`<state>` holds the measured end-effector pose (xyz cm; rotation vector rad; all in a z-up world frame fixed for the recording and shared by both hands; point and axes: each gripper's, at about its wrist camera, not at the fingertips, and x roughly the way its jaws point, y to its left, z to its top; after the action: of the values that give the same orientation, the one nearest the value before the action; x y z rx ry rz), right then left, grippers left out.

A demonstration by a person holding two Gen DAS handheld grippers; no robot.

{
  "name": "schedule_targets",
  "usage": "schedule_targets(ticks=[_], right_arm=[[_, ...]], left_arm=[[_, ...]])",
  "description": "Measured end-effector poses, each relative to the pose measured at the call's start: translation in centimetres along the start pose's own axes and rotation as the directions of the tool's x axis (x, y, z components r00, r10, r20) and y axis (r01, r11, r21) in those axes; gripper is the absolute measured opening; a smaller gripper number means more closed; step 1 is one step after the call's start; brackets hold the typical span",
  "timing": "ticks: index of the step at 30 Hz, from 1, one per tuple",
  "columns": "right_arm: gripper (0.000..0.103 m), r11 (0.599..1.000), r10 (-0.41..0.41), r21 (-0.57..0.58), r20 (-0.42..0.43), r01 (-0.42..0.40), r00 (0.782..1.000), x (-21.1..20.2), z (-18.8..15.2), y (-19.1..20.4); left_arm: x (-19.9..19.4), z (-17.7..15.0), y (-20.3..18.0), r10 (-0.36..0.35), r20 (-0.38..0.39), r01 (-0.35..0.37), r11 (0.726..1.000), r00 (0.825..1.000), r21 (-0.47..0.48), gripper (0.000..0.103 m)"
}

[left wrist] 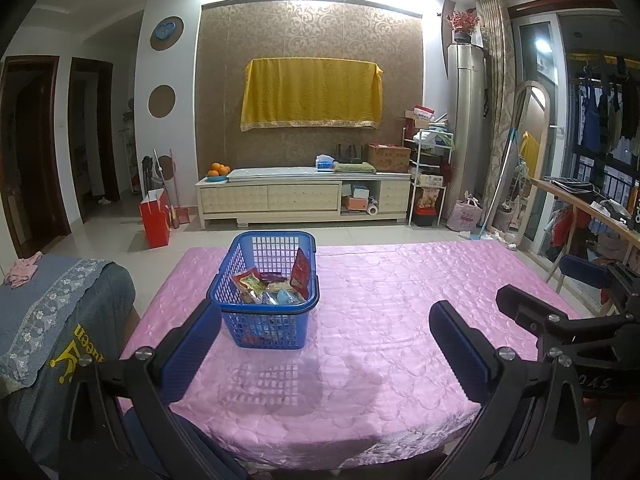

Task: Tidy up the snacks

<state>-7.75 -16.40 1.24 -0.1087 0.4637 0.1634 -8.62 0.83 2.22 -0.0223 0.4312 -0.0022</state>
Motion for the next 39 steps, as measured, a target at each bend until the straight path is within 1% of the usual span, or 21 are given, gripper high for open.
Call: schedule_targets(ticks=[12, 19, 26, 39], right_arm=[[0.103, 1.000, -0.005, 0.000, -0.005, 0.005, 1.000, -0.06, -0.02, -0.07], [0.103, 1.000, -0.011, 0.002, -0.009, 0.011, 1.000, -0.10, -0.05, 0.11], [0.103, 1.000, -0.009, 0.004, -0.009, 0.009, 1.000, 0.08, 0.03, 0.17], [0.103, 1.000, -0.012, 0.008, -0.004, 0.012, 1.000, -0.06, 0.13, 0.23]], left_arm=[[-0.18, -0.06, -0.36, -0.003, 0.006, 0.003, 1.000, 1.000, 0.012, 0.103], [-0.15, -0.12, -0.39, 0.007, 0.005, -0.007, 1.000, 1.000, 0.010, 0.103], [-0.24, -0.13, -0.26, -0.002, 0.003, 0.002, 1.000, 1.000, 0.003, 0.103], [-0.38, -0.13, -0.25, 0.003, 0.006, -0.003, 1.000, 1.000, 0.005, 0.103]])
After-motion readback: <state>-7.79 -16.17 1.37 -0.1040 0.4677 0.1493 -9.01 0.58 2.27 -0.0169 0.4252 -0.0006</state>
